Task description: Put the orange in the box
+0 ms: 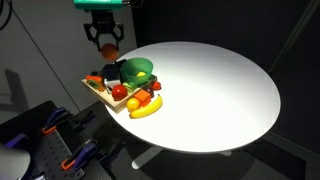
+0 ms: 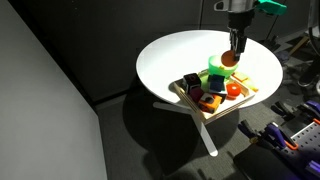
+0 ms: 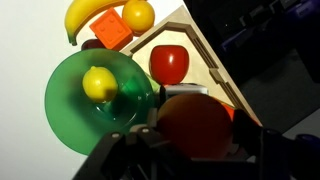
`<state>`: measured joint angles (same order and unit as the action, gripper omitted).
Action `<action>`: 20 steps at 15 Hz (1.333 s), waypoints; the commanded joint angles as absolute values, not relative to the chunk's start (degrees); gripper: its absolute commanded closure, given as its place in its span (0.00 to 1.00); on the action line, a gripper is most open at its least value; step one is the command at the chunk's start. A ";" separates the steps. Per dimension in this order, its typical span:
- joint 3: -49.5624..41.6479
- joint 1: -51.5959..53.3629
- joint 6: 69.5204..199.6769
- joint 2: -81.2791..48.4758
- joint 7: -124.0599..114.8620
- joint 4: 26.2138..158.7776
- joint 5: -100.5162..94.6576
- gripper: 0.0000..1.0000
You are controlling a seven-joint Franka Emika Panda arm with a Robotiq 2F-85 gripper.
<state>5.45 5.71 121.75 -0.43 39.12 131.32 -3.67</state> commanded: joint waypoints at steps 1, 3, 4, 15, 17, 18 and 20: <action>5.54 5.64 121.63 -0.44 39.11 131.23 -3.66 0.50; 5.77 5.87 121.59 -0.78 38.91 130.90 -3.71 0.50; 5.91 5.98 121.65 -0.90 38.75 130.81 -3.80 0.50; 8.23 7.72 123.72 -4.71 25.14 127.94 -3.46 0.50; 8.34 8.00 124.31 -5.98 20.56 127.05 -3.26 0.50; 8.35 8.07 124.46 -6.57 18.74 126.57 -3.07 0.50; 8.32 8.09 125.17 -7.77 15.50 125.67 -2.97 0.50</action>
<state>8.20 8.08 124.75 -5.73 20.16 128.19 -3.67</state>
